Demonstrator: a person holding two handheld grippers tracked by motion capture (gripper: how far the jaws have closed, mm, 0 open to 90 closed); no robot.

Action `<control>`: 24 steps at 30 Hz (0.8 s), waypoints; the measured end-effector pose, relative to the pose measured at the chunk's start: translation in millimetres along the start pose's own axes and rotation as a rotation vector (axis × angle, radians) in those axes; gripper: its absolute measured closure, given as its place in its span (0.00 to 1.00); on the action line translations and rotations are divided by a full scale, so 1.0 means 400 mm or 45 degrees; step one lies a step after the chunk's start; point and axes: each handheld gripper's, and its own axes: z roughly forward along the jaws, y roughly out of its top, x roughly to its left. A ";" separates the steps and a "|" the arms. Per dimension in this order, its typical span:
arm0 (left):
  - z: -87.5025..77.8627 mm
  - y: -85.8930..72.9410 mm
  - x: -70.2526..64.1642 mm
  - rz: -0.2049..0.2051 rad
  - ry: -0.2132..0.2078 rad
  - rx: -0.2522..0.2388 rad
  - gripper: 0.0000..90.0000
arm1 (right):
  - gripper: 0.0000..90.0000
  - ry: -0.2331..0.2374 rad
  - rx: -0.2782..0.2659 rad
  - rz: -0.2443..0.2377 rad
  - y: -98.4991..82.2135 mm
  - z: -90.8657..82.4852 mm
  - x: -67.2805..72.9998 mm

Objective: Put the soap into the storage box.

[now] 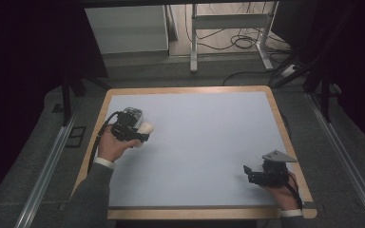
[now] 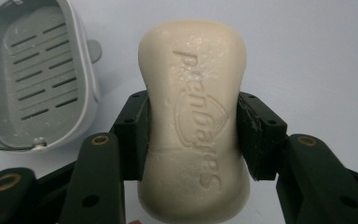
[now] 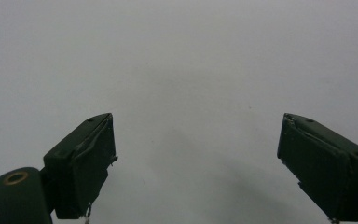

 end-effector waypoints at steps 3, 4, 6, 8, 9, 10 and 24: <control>-0.005 0.005 0.005 0.001 0.017 -0.018 0.55 | 0.12 -0.004 0.004 0.003 -0.001 0.001 -0.001; -0.007 0.007 0.006 -0.003 0.028 -0.031 0.55 | 0.12 -0.005 0.005 0.005 -0.001 0.001 -0.001; -0.009 0.012 0.011 -0.008 0.025 -0.033 0.55 | 0.12 -0.008 0.009 0.010 -0.001 0.001 -0.003; -0.010 0.016 0.016 -0.017 0.028 -0.040 0.55 | 0.12 -0.012 0.008 0.012 -0.001 0.002 -0.003; -0.010 0.018 0.018 -0.019 0.032 -0.034 0.55 | 0.12 -0.009 0.006 0.008 -0.001 0.001 -0.003; -0.011 0.020 0.021 -0.018 0.041 -0.034 0.55 | 0.12 -0.006 -0.002 0.001 -0.001 0.001 -0.002; -0.015 0.043 0.055 -0.061 0.081 -0.038 0.55 | 0.12 -0.013 0.002 -0.015 -0.002 0.003 -0.001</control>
